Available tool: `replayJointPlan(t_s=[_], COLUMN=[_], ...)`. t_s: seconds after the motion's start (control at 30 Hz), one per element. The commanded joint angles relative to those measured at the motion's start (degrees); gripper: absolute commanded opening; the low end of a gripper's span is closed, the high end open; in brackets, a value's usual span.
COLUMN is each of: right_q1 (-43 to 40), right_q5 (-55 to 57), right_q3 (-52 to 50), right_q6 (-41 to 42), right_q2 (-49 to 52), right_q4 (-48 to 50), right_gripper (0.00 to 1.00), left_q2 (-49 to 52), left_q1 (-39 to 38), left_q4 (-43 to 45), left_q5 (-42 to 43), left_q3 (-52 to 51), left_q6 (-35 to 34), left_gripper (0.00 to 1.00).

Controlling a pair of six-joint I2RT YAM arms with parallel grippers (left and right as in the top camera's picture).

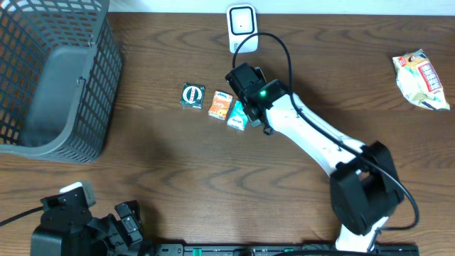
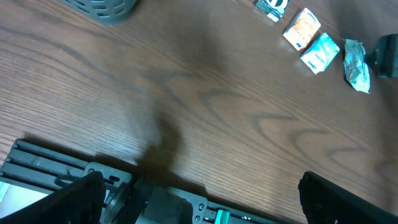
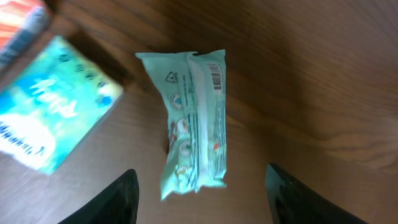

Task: Scan the item barcode
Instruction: 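Lift the wet-wipe pack and carry it rightward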

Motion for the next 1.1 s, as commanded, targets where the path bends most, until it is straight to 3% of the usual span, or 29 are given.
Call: replayJointPlan(t_s=[0.0, 0.37, 0.73, 0.97, 1.07], right_q1=[-0.02, -0.61, -3.17, -5.03, -5.95], right_q5=[2.56, 9.4, 5.27, -4.66, -8.81], right_q3=[-0.26, -0.26, -0.26, -0.22, 0.81], right_q6=[0.39, -0.92, -0.83, -0.87, -0.87], right_q2=[4.07, 11.06, 12.52, 12.5, 12.39], right_q4=[0.96, 2.67, 2.93, 2.78, 0.72], right_gripper=[0.57, 0.5, 0.42, 0.08, 0.01], left_q2=[0.02, 0.02, 0.02, 0.02, 0.02], left_q1=[0.17, 0.17, 0.17, 0.17, 0.17], left_q4=[0.04, 0.04, 0.04, 0.04, 0.04], left_q5=[-0.52, -0.52, -0.52, -0.52, -0.52], left_q3=[0.13, 0.13, 0.13, 0.13, 0.13], left_q6=[-0.5, -0.5, -0.5, -0.5, -0.5], left_gripper=[0.97, 0.97, 0.98, 0.98, 0.98])
